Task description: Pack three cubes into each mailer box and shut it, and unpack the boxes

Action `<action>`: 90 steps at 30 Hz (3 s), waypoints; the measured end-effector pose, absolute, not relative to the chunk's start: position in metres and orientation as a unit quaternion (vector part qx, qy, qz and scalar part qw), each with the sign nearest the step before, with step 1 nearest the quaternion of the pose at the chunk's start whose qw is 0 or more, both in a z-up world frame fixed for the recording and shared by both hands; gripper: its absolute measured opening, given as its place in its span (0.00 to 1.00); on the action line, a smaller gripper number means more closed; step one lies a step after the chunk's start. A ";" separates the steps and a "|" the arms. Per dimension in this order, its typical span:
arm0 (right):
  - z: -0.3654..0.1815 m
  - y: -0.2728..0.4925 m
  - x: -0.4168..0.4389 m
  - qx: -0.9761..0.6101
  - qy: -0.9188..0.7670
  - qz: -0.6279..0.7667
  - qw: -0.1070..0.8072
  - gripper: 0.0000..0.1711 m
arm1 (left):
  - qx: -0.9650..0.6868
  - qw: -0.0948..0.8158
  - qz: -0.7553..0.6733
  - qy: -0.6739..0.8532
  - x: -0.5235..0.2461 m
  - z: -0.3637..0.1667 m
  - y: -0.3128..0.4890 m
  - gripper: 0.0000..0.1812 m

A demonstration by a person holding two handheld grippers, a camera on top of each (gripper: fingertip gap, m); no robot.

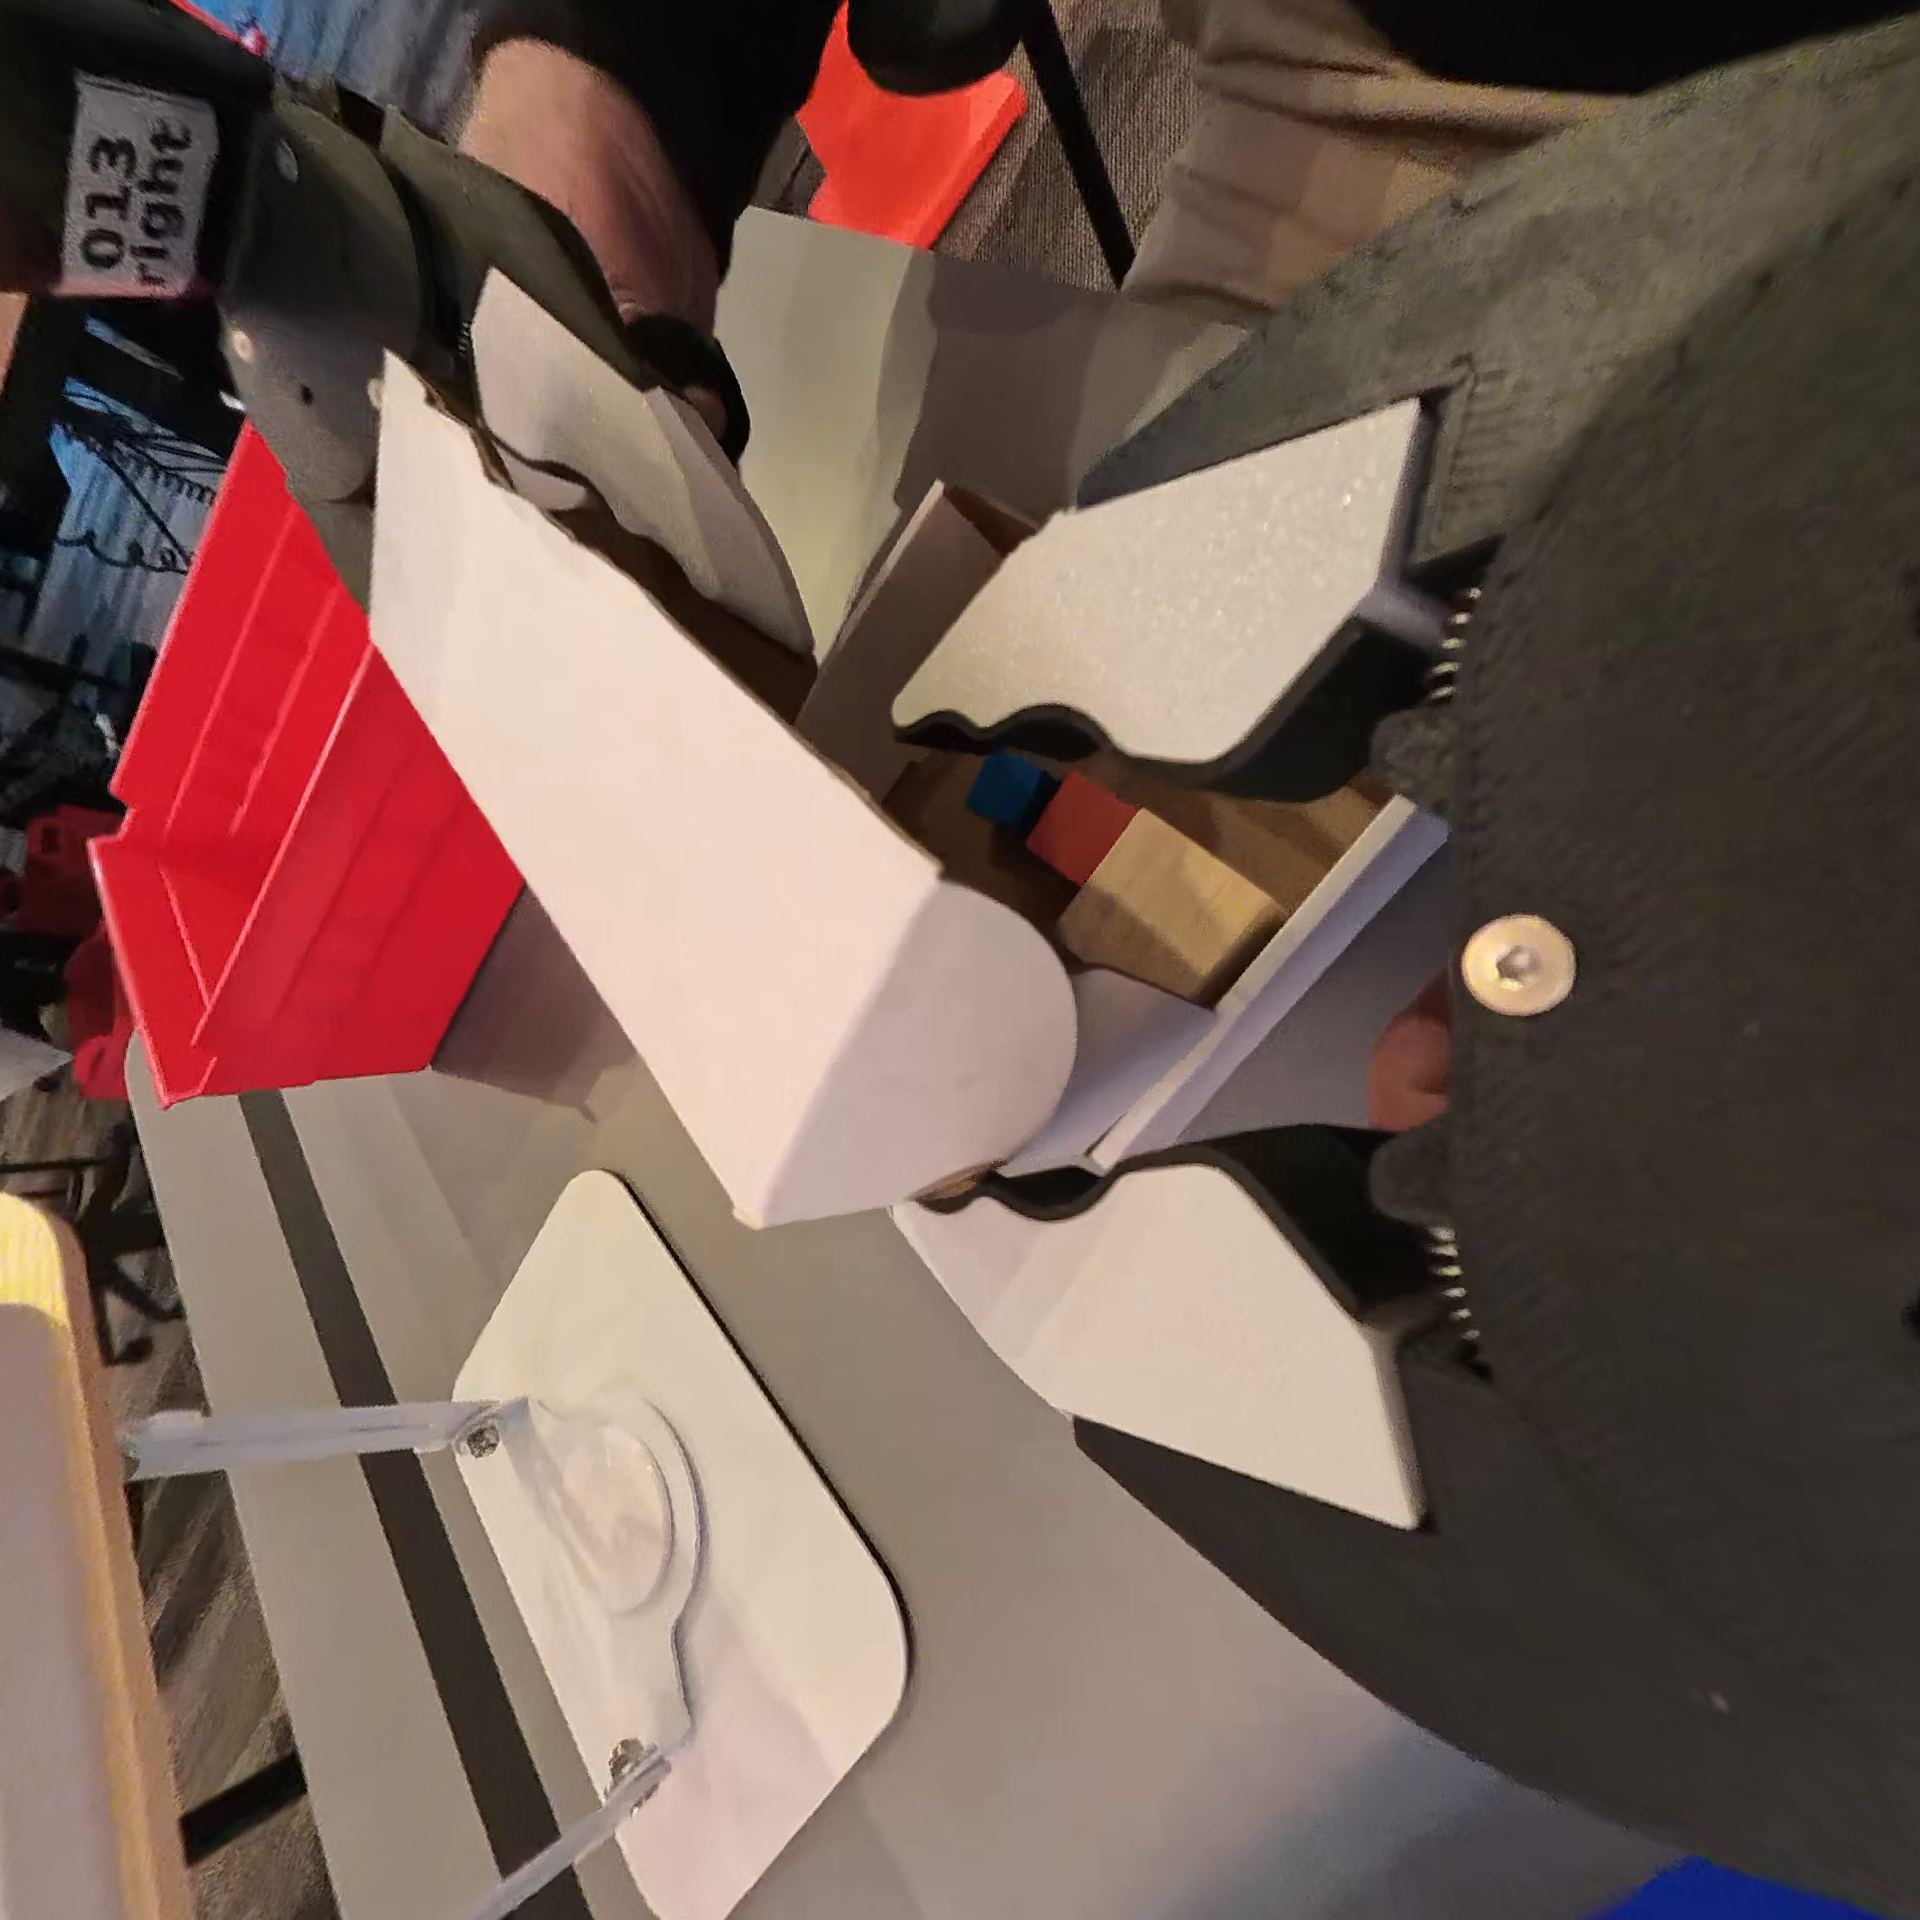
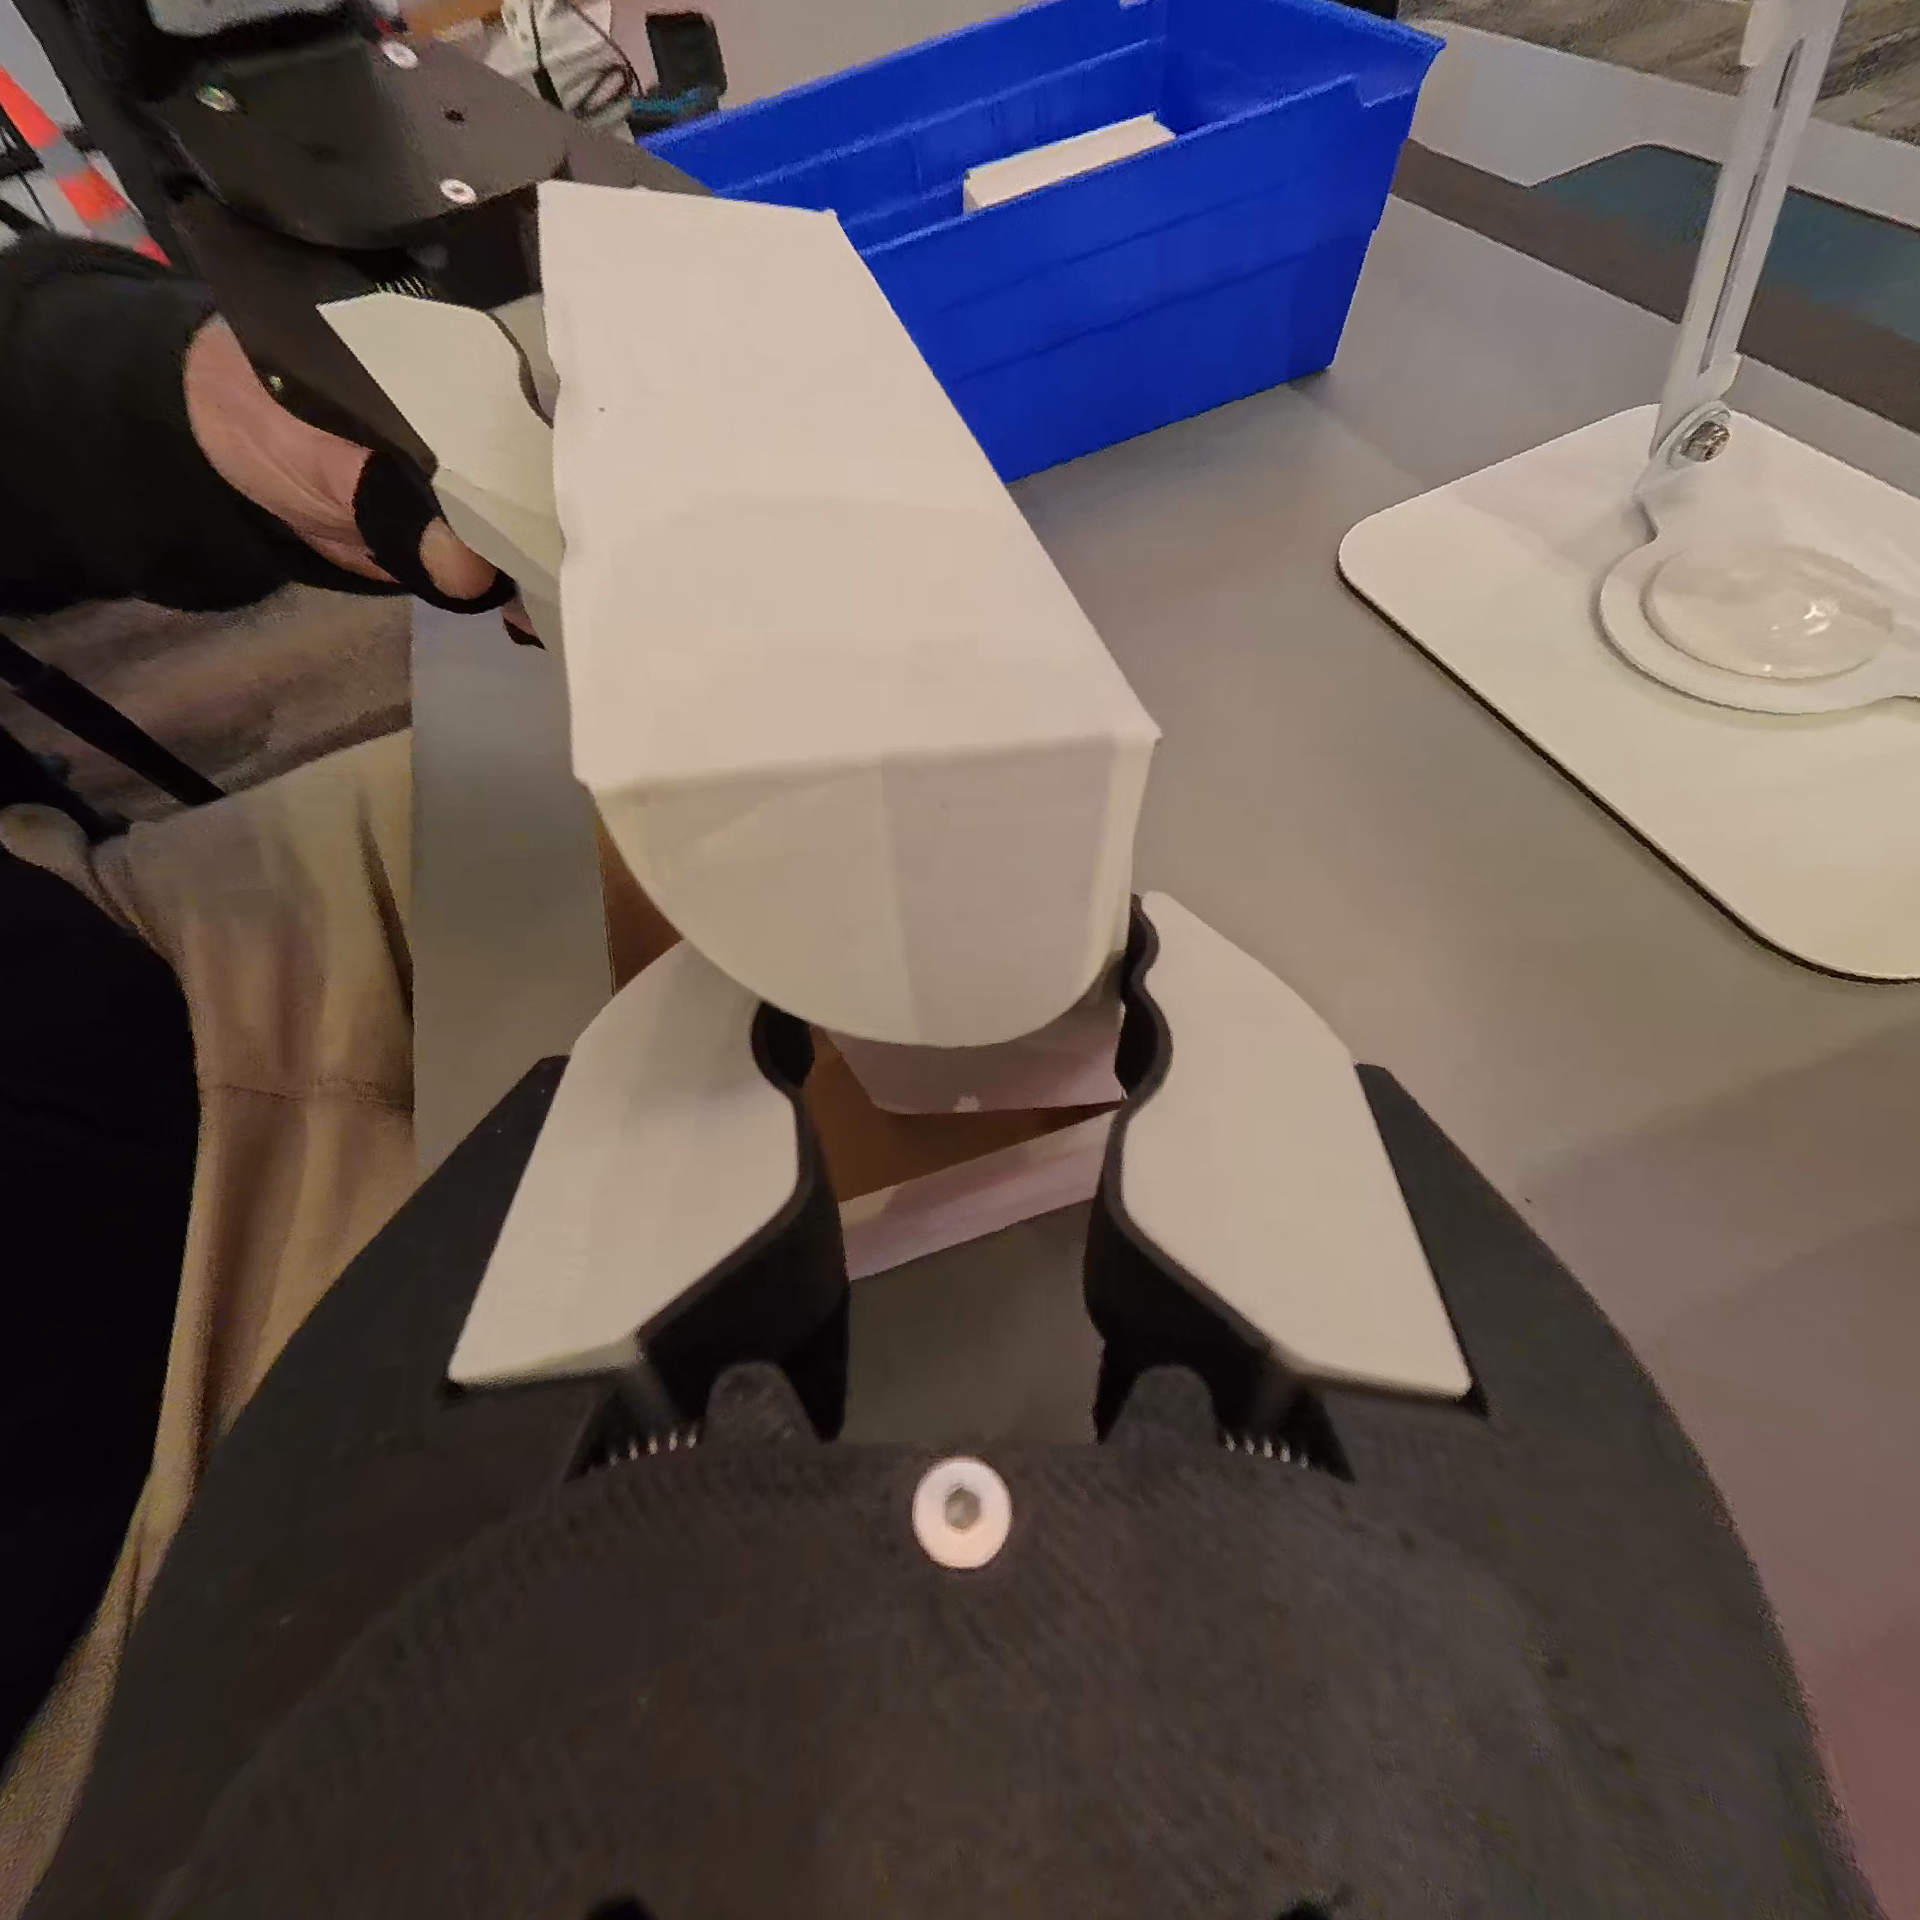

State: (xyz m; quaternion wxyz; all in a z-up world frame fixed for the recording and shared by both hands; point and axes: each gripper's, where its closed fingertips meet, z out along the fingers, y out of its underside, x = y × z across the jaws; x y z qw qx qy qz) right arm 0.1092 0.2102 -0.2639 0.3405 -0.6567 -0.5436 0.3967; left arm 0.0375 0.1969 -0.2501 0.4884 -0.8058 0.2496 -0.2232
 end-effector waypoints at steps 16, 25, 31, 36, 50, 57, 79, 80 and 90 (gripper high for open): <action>-0.273 0.201 0.114 -0.659 -0.587 0.320 0.344 0.33 | -0.791 0.517 -0.219 0.242 0.059 -0.253 0.168 0.62; -0.274 0.200 0.115 -0.662 -0.587 0.311 0.348 0.33 | -0.772 0.543 -0.258 0.204 0.069 -0.247 0.159 0.70; -0.274 0.201 0.115 -0.664 -0.583 0.308 0.353 0.33 | -0.794 0.526 -0.237 0.191 0.068 -0.254 0.158 0.71; -0.273 0.199 0.114 -0.663 -0.585 0.307 0.352 0.33 | -0.805 0.511 -0.237 0.186 0.061 -0.258 0.143 0.61; -0.273 0.198 0.113 -0.659 -0.593 0.300 0.350 0.33 | -0.815 0.488 -0.206 0.235 0.044 -0.260 0.173 0.64; -0.274 0.198 0.113 -0.660 -0.597 0.294 0.350 0.33 | -0.816 0.481 -0.163 0.276 0.055 -0.271 0.163 0.66; -0.273 0.188 0.124 -0.630 -0.659 0.244 0.332 0.33 | -0.830 0.426 -0.160 0.324 0.037 -0.291 0.140 0.62; -0.272 0.189 0.125 -0.628 -0.661 0.242 0.333 0.34 | -0.828 0.435 -0.164 0.313 0.033 -0.286 0.144 0.63; -0.273 0.184 0.123 -0.620 -0.675 0.228 0.327 0.33 | -0.806 0.453 -0.181 0.335 0.040 -0.276 0.174 0.65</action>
